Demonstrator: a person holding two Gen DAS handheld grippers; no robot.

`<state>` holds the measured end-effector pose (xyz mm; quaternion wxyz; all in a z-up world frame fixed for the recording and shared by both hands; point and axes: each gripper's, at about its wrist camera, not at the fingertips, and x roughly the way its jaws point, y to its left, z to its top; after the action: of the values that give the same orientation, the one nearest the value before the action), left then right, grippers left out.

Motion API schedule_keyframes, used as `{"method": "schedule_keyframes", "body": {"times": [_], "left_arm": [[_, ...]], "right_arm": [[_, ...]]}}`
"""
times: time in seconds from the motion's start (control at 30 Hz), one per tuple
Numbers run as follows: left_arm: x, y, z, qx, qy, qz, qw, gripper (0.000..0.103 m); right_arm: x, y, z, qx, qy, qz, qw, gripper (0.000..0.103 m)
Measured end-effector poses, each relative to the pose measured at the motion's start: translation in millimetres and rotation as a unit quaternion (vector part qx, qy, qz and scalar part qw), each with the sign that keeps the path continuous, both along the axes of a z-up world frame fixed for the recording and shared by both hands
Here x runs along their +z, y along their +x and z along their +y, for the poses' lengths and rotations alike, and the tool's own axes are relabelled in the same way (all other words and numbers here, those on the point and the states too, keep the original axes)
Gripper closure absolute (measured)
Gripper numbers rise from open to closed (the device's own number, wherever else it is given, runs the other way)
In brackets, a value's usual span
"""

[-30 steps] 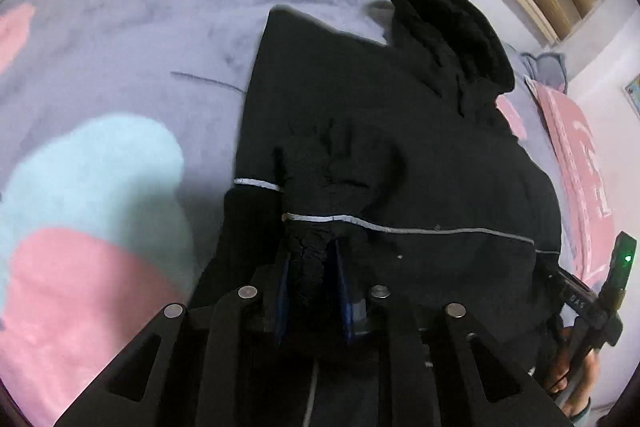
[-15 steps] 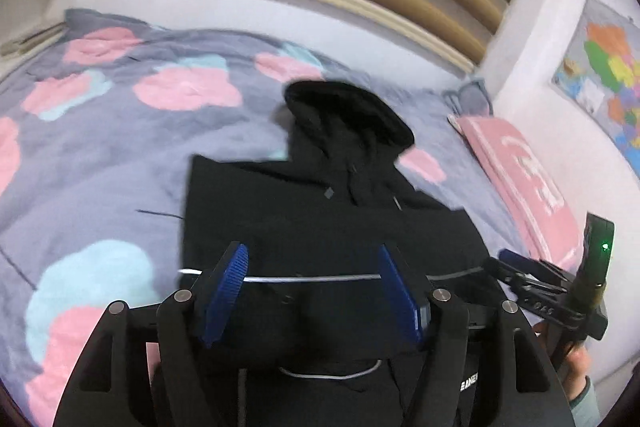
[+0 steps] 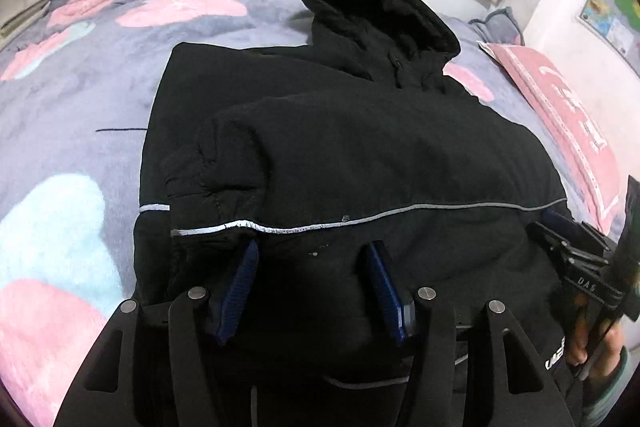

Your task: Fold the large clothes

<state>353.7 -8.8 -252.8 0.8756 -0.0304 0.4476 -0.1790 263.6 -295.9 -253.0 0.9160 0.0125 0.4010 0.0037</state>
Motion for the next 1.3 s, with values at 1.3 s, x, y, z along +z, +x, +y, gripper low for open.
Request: {"method": "schedule_keyframes", "body": {"times": [1.3], "left_arm": [[72,314,-73,0.049,0.022,0.079,0.9955,0.044]], "right_arm": [[70,322,-91,-0.092,0.091,0.127,0.983,0.038]]}}
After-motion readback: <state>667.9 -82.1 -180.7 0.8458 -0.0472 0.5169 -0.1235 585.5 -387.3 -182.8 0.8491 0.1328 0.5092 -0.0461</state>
